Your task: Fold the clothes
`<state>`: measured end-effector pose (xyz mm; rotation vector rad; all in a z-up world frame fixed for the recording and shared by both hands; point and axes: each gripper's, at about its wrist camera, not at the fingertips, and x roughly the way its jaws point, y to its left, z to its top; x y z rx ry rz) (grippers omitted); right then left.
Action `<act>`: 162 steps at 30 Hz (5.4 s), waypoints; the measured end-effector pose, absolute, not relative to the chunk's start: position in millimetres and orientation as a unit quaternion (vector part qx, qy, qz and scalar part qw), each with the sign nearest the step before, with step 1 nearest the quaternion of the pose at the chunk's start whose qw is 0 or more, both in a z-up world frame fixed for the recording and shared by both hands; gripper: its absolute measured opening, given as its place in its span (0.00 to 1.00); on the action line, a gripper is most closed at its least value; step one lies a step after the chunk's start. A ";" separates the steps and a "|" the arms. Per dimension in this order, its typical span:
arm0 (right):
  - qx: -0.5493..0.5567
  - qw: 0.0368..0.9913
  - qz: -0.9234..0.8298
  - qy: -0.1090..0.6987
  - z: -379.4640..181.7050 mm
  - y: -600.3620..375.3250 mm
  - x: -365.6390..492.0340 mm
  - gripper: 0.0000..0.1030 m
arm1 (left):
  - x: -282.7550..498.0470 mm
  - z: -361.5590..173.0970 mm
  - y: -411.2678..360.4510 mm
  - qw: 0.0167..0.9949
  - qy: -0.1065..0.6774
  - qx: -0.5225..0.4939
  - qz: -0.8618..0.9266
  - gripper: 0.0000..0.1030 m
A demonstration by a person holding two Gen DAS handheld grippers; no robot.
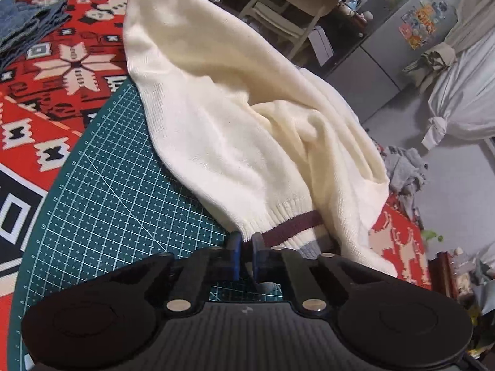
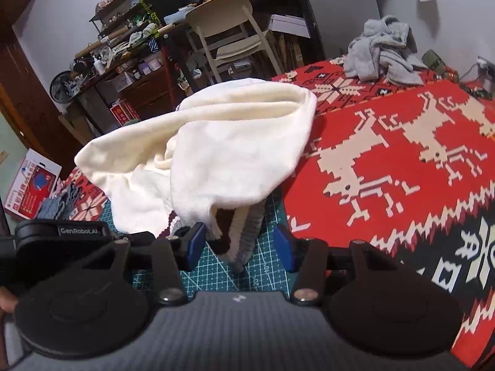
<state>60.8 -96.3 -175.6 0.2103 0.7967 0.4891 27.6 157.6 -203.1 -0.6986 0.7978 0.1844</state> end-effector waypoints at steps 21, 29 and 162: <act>0.109 0.895 0.224 0.369 -141.6 -122.7 79.6 0.06 | -37.7 -167.0 229.8 0.874 0.337 -0.321 0.140 0.05; 0.087 0.894 0.201 0.391 -143.4 -139.3 76.2 0.05 | -62.7 -166.0 251.7 0.871 0.349 -0.308 0.156 0.05; 0.055 0.881 0.168 0.439 -179.0 -117.5 76.6 0.44 | -21.0 -182.6 233.5 0.871 0.448 -0.176 0.100 0.40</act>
